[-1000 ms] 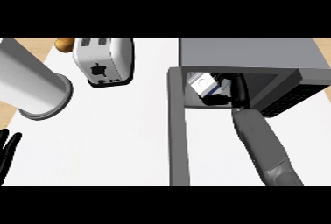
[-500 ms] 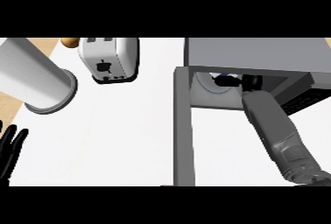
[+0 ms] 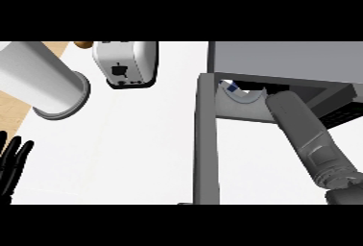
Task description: Pick up the milk, place it into the microwave and close the microwave
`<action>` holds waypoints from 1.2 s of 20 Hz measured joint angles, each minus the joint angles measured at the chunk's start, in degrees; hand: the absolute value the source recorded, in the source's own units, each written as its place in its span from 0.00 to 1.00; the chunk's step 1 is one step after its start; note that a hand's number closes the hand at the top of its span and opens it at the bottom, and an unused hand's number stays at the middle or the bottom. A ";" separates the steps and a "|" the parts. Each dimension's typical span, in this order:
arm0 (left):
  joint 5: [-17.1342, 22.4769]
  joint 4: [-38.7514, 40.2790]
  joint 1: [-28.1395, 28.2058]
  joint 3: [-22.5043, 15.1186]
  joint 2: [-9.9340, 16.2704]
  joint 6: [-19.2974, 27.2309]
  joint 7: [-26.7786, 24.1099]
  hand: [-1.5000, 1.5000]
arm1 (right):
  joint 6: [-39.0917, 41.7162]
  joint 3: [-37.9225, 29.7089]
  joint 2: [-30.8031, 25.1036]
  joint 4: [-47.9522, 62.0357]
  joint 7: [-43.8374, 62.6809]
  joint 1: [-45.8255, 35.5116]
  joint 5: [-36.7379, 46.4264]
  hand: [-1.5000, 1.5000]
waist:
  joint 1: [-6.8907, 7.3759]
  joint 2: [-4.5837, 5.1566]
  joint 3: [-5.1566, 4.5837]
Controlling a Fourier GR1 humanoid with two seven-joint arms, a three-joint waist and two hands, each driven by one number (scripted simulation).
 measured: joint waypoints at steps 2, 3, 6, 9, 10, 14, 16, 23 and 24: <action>-0.29 0.50 -0.57 0.13 0.34 -0.08 0.15 0.00 | 0.35 0.92 0.98 1.58 0.95 -1.37 1.12 0.00 | -0.02 0.00 -0.02; -0.81 0.87 -0.85 -0.26 0.10 0.02 -0.08 0.00 | 1.29 1.14 0.74 2.11 1.25 -2.12 1.41 0.00 | -0.05 0.04 -0.01; -1.26 0.37 -0.49 -0.59 0.10 -0.26 -0.15 0.00 | 2.13 1.20 1.81 3.25 1.99 -3.33 1.68 0.00 | 0.01 -0.03 -0.01; -2.81 0.24 -0.90 -1.66 -0.40 0.19 -0.03 0.00 | 2.46 0.88 2.52 3.60 2.54 -4.64 1.55 0.00 | -0.23 -0.05 0.00; -3.56 0.33 -1.27 -2.20 -0.75 0.59 0.11 0.00 | 2.05 0.78 2.81 3.63 2.55 -4.80 1.53 0.00 | -0.42 -0.08 -0.01; -3.32 -0.66 -1.06 -1.78 -0.48 0.48 0.63 0.00 | 0.24 -0.32 3.25 3.50 1.26 -3.67 0.79 0.00 | -0.65 -0.20 0.00; -3.05 -0.38 -0.89 -1.21 -0.12 0.02 0.19 0.00 | -0.20 -0.95 2.82 3.42 1.15 -3.69 0.34 0.00 | -0.75 -0.25 -0.02; -5.10 -1.44 0.02 -3.13 -1.19 0.28 0.52 0.00 | -1.24 -2.97 1.44 2.50 -1.16 -2.84 -1.05 0.00 | -1.29 -0.33 0.03; -5.17 -1.84 0.61 -3.41 -1.31 0.13 0.57 0.00 | -1.45 -3.12 1.42 2.55 -1.31 -2.86 -1.10 0.00 | -1.25 -0.32 0.05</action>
